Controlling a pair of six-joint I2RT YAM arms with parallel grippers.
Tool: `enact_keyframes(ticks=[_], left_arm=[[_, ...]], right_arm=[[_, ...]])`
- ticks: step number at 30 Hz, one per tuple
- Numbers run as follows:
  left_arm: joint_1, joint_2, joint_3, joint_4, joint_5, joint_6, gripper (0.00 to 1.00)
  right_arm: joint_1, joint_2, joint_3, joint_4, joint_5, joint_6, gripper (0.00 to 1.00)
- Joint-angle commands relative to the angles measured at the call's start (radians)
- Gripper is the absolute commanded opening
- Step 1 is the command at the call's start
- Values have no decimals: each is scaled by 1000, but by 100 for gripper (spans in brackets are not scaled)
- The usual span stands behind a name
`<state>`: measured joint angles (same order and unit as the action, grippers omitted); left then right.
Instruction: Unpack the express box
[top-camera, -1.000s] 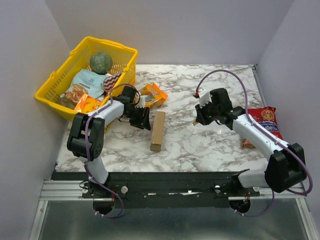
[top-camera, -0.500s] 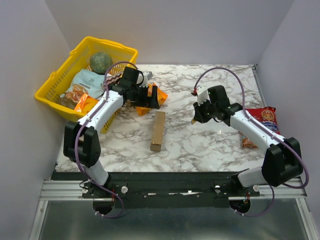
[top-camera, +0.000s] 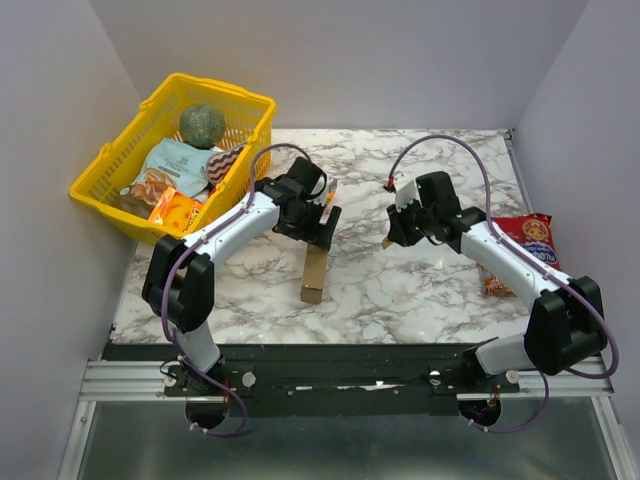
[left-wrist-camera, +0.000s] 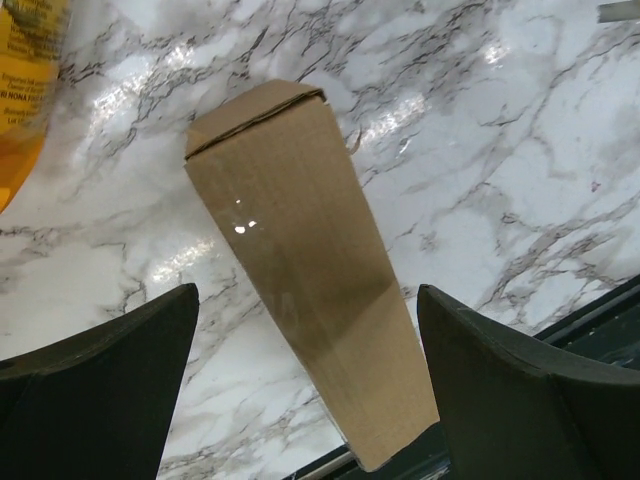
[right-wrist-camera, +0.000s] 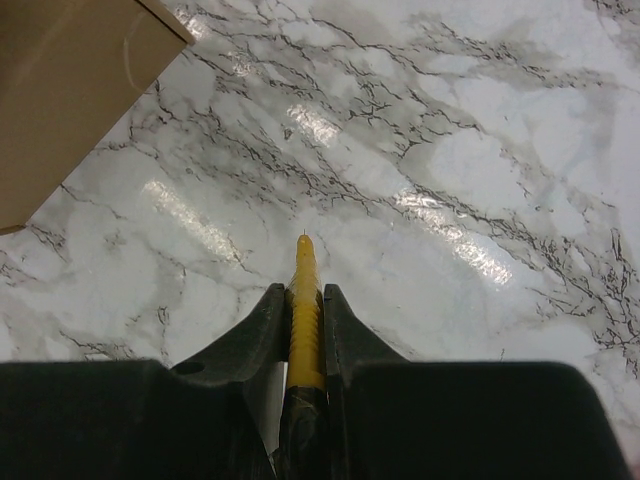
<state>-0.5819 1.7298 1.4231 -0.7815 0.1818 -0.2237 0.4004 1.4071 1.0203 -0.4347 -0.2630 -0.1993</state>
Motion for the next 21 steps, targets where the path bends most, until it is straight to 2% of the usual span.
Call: enact_keyframes(ticks=[1, 6, 10, 15, 19, 21], left_arm=[[-22, 10, -53, -38, -32, 26, 99], [-65, 31, -61, 8, 11, 89, 98], [-72, 34, -52, 37, 42, 135, 91], [-72, 43, -33, 37, 62, 179, 89], [-56, 33, -50, 31, 83, 192, 78], [-29, 22, -75, 34, 149, 207, 75]], right_arm=[[5, -40, -35, 21, -27, 15, 0], [5, -49, -25, 27, -24, 21, 0], [5, -45, 0, 25, -13, 17, 0], [5, -28, 14, 30, -22, 21, 0], [5, -23, 12, 31, -25, 23, 1], [5, -23, 12, 28, -22, 21, 1]])
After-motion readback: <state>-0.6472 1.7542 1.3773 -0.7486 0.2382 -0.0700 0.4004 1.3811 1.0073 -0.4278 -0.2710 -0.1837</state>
